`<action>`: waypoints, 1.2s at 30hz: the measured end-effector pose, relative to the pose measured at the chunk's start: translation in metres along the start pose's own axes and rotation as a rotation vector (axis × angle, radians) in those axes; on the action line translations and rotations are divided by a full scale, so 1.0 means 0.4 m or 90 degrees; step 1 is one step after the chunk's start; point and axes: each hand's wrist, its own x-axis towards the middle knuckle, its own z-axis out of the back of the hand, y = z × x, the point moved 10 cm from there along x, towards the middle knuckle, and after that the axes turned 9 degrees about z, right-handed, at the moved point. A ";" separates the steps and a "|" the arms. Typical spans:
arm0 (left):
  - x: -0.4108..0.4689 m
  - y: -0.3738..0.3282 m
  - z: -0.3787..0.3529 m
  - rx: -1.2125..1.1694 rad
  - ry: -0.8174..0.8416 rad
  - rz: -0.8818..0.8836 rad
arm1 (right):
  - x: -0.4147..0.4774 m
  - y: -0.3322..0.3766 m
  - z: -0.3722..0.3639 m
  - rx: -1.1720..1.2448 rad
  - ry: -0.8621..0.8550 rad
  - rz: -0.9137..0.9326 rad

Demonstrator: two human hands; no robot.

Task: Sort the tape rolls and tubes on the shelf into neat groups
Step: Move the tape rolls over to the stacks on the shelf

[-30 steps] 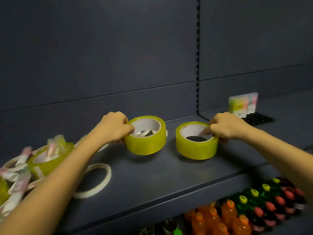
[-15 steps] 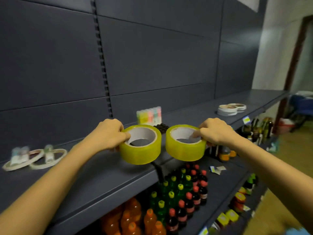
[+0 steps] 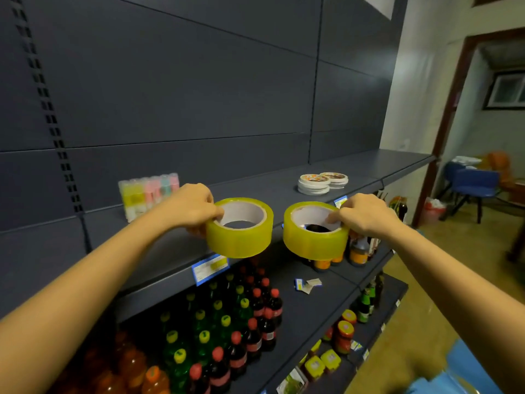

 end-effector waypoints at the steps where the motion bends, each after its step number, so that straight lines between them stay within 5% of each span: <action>1: 0.019 -0.019 -0.008 0.011 -0.005 0.001 | 0.014 -0.021 0.003 0.001 0.001 0.000; 17: 0.361 -0.060 -0.088 0.019 -0.056 0.147 | 0.407 -0.139 -0.057 0.028 0.078 0.109; 36: 0.359 0.059 -0.125 0.078 -0.143 0.382 | 0.657 0.031 -0.267 -0.065 0.264 0.313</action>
